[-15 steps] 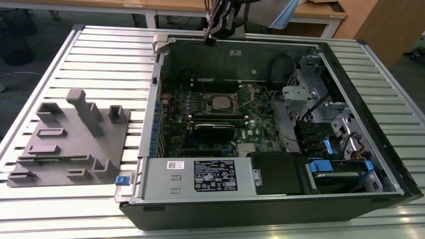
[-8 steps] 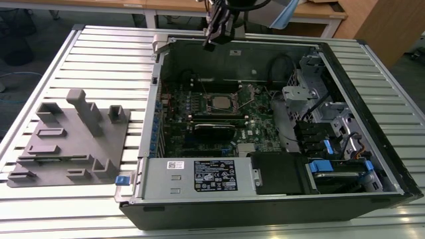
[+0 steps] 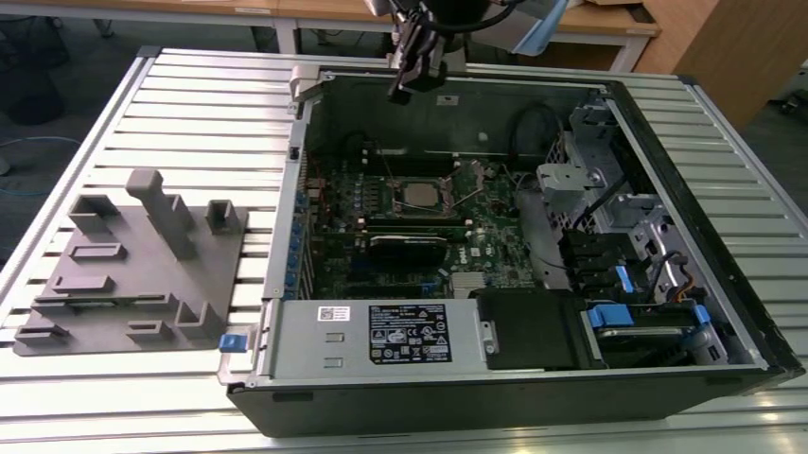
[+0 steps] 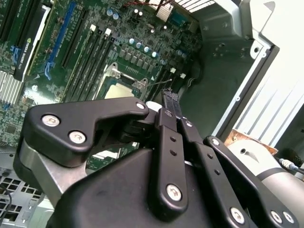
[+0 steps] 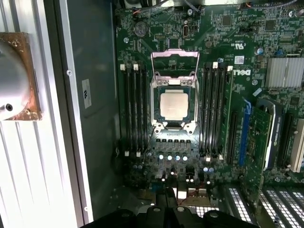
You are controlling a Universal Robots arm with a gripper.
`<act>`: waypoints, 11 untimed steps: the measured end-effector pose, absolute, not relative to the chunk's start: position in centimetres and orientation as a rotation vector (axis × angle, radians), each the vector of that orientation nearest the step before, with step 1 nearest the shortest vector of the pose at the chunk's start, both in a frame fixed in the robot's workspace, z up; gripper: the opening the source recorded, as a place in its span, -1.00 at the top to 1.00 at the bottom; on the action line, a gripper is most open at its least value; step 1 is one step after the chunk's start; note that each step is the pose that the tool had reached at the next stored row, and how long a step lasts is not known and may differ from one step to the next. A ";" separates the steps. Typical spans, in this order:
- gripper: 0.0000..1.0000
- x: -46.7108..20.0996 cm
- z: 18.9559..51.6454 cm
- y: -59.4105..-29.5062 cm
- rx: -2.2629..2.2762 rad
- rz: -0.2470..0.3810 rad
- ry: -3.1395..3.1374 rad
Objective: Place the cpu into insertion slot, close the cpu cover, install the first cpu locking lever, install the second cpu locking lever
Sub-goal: 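Close the cpu cover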
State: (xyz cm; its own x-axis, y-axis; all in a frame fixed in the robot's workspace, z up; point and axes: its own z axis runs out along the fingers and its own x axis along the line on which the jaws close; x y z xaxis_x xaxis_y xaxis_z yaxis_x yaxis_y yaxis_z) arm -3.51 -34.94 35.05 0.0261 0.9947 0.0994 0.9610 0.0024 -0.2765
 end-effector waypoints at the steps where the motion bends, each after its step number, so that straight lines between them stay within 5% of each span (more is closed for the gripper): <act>1: 0.79 -3.5 35.0 -34.9 -2.041 0.177 -2.016; 11: 0.79 -3.5 34.5 -34.9 -2.057 0.144 -2.036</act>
